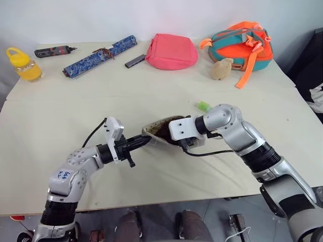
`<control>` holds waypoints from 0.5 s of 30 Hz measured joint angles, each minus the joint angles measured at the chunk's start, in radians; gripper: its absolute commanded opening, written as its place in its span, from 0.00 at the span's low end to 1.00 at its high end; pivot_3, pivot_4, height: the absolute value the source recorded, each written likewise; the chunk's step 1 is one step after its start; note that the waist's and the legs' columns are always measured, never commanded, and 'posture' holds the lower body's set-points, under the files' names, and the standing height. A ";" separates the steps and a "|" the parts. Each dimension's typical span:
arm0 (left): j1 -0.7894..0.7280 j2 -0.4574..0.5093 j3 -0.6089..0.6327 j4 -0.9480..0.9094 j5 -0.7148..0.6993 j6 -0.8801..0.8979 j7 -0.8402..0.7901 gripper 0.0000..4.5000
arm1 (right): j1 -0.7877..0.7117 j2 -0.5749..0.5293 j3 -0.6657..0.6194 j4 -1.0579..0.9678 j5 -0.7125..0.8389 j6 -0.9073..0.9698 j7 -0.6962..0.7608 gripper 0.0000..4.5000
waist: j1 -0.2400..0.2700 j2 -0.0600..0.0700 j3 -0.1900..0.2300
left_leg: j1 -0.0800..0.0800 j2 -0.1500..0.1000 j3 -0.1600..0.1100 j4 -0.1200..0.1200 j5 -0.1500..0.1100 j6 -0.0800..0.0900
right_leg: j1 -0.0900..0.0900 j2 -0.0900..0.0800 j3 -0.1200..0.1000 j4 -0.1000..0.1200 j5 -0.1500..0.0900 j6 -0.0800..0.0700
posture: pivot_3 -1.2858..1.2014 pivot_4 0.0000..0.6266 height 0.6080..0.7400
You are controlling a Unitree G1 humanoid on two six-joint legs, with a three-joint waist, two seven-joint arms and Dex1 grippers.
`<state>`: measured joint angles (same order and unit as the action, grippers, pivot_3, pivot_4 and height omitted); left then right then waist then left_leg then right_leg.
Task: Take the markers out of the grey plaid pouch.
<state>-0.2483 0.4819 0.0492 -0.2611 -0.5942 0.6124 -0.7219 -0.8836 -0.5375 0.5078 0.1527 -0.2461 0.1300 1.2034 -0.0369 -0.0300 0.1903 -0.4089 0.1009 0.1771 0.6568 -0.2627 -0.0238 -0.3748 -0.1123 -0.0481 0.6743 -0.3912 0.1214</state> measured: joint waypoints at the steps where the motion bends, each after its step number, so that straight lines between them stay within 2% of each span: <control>1: 0.000 0.000 -0.003 0.000 0.000 0.000 0.000 0.00 | -0.002 0.003 0.000 0.009 -0.009 -0.005 -0.008 0.51 | 0.000 0.000 0.000 | 0.000 0.000 0.000 0.000 0.000 0.000 | 0.000 0.000 0.000 0.000 0.000 0.000 | 0.52 0.24 1.00; 9: 0.008 0.000 -0.014 -0.001 0.005 -0.009 -0.001 0.00 | -0.002 0.008 0.004 0.035 -0.041 -0.035 -0.019 0.51 | 0.000 0.000 0.000 | 0.000 0.000 0.000 0.000 0.000 0.000 | 0.001 0.000 0.000 0.000 0.000 0.000 | 0.52 0.24 1.00; 12: 0.009 -0.001 -0.014 -0.001 0.008 -0.013 0.000 0.00 | 0.000 0.010 0.006 0.040 -0.044 -0.036 -0.013 0.36 | 0.001 0.000 0.000 | 0.002 0.000 0.000 0.000 0.000 0.000 | 0.002 0.000 0.000 0.000 0.000 0.000 | 0.52 0.24 1.00; 15: 0.012 -0.002 -0.017 -0.001 0.011 -0.015 0.000 0.00 | 0.006 0.015 0.005 0.042 -0.044 -0.029 -0.005 0.14 | -0.001 0.000 0.000 | 0.002 0.000 0.000 0.000 0.000 0.000 | 0.003 0.000 0.000 0.000 0.000 0.000 | 0.52 0.24 1.00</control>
<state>-0.2362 0.4800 0.0322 -0.2622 -0.5837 0.5976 -0.7223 -0.8781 -0.5221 0.5126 0.1944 -0.2897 0.1008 1.1983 -0.0378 -0.0303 0.1900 -0.4067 0.1010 0.1770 0.6571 -0.2627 -0.0238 -0.3723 -0.1123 -0.0478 0.6744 -0.3912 0.1213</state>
